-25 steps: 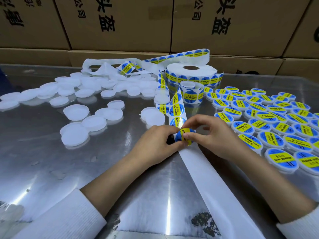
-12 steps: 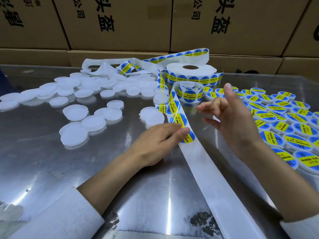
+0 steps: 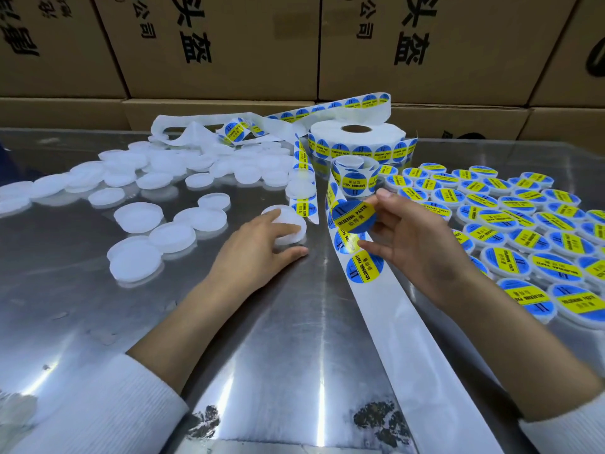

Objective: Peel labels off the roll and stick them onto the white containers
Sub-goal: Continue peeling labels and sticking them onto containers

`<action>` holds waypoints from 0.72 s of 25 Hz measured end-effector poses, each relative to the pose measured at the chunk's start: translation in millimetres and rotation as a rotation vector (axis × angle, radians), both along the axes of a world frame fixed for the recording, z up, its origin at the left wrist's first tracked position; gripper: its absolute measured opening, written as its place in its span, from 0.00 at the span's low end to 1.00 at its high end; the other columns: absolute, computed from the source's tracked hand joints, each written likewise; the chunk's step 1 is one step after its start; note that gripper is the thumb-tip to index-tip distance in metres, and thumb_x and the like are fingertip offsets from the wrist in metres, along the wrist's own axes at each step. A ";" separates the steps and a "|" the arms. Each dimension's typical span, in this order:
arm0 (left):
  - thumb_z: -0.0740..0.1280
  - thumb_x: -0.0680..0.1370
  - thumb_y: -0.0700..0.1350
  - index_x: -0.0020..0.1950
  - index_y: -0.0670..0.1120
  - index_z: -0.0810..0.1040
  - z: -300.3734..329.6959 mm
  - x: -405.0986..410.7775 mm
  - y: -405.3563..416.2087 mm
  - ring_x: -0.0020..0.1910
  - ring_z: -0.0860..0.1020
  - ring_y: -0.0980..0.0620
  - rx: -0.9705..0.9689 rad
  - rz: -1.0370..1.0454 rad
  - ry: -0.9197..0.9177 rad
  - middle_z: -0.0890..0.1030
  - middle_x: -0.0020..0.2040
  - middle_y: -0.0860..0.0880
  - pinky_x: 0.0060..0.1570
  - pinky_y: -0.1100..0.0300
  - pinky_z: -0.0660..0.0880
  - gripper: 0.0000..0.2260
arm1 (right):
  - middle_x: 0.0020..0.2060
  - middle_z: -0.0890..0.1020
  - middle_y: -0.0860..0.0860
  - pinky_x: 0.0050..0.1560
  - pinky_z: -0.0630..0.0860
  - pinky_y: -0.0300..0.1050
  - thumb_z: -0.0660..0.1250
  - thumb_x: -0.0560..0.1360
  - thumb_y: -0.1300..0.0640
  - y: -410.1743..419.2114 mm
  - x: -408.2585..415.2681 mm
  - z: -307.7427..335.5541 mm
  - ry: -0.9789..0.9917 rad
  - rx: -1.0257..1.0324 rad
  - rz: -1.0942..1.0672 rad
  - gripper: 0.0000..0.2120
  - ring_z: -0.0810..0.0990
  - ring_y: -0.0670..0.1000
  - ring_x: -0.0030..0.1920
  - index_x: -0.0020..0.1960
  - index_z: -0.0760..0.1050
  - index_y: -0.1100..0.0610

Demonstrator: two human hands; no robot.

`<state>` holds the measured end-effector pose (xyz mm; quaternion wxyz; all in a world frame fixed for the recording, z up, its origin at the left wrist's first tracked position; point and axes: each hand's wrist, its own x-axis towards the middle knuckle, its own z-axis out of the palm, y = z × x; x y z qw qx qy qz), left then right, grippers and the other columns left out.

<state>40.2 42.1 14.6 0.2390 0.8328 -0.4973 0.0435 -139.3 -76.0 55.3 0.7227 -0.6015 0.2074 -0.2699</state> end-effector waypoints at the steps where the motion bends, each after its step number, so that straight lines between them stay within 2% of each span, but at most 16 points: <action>1: 0.69 0.74 0.57 0.62 0.56 0.78 -0.5 0.4 -0.3 0.69 0.69 0.48 -0.018 0.006 0.011 0.69 0.71 0.49 0.63 0.52 0.68 0.17 | 0.39 0.81 0.47 0.53 0.75 0.47 0.63 0.71 0.50 0.9 0.4 0.4 -0.002 0.016 0.011 0.06 0.80 0.47 0.45 0.41 0.75 0.52; 3: 0.70 0.74 0.54 0.60 0.54 0.80 -2.9 2.8 -1.1 0.66 0.71 0.49 -0.075 0.013 0.020 0.73 0.67 0.49 0.62 0.54 0.68 0.15 | 0.42 0.82 0.48 0.56 0.75 0.49 0.65 0.67 0.50 1.1 0.7 -0.3 0.003 0.036 0.023 0.07 0.80 0.48 0.47 0.42 0.76 0.52; 5: 0.72 0.73 0.51 0.59 0.52 0.80 -4.4 5.3 -1.3 0.59 0.74 0.51 -0.157 0.011 0.055 0.76 0.61 0.49 0.57 0.60 0.68 0.15 | 0.43 0.81 0.49 0.55 0.75 0.49 0.64 0.72 0.53 0.4 2.1 -2.0 0.012 0.045 0.024 0.04 0.80 0.50 0.49 0.43 0.76 0.52; 7: 0.74 0.70 0.48 0.62 0.50 0.77 -3.2 4.7 -1.2 0.51 0.75 0.53 -0.231 -0.001 0.132 0.76 0.57 0.49 0.50 0.69 0.67 0.21 | 0.44 0.81 0.49 0.54 0.75 0.48 0.62 0.76 0.55 -0.4 3.2 -3.3 0.019 0.049 0.028 0.05 0.79 0.50 0.48 0.44 0.76 0.52; 9: 0.76 0.68 0.47 0.65 0.49 0.74 -0.6 0.8 -1.6 0.49 0.74 0.56 -0.303 -0.046 0.155 0.76 0.56 0.49 0.47 0.75 0.65 0.26 | 0.44 0.82 0.49 0.55 0.76 0.48 0.63 0.74 0.54 -0.8 3.0 -3.5 0.006 0.058 0.032 0.04 0.80 0.50 0.49 0.44 0.76 0.52; 10: 0.76 0.68 0.46 0.67 0.49 0.74 1.3 -2.7 -1.6 0.49 0.74 0.57 -0.337 -0.084 0.136 0.76 0.57 0.49 0.48 0.76 0.65 0.28 | 0.44 0.83 0.50 0.56 0.76 0.48 0.65 0.72 0.53 -1.1 2.3 -3.6 -0.009 0.063 0.035 0.03 0.80 0.50 0.49 0.43 0.77 0.51; 13: 0.76 0.68 0.47 0.69 0.47 0.71 8.3 -16.9 0.2 0.52 0.75 0.56 -0.421 -0.240 0.027 0.76 0.58 0.50 0.53 0.67 0.69 0.30 | 0.46 0.83 0.50 0.58 0.75 0.49 0.70 0.64 0.51 -1.3 1.0 -4.5 -0.039 0.039 0.019 0.08 0.79 0.50 0.51 0.42 0.79 0.50; 16: 0.75 0.68 0.46 0.69 0.44 0.70 13.4 -30.6 0.5 0.51 0.73 0.60 -0.498 -0.347 -0.036 0.76 0.57 0.50 0.54 0.69 0.69 0.30 | 0.46 0.84 0.49 0.58 0.76 0.45 0.70 0.63 0.50 -1.9 2.3 -9.2 -0.007 0.030 0.017 0.11 0.80 0.49 0.53 0.43 0.81 0.51; 18: 0.76 0.68 0.44 0.69 0.43 0.70 16.0 -35.6 0.5 0.51 0.72 0.61 -0.524 -0.369 -0.033 0.76 0.57 0.49 0.54 0.69 0.69 0.31 | 0.47 0.85 0.51 0.53 0.78 0.41 0.70 0.63 0.50 -1.2 3.9 -11.1 0.028 0.057 0.041 0.14 0.82 0.49 0.52 0.47 0.81 0.53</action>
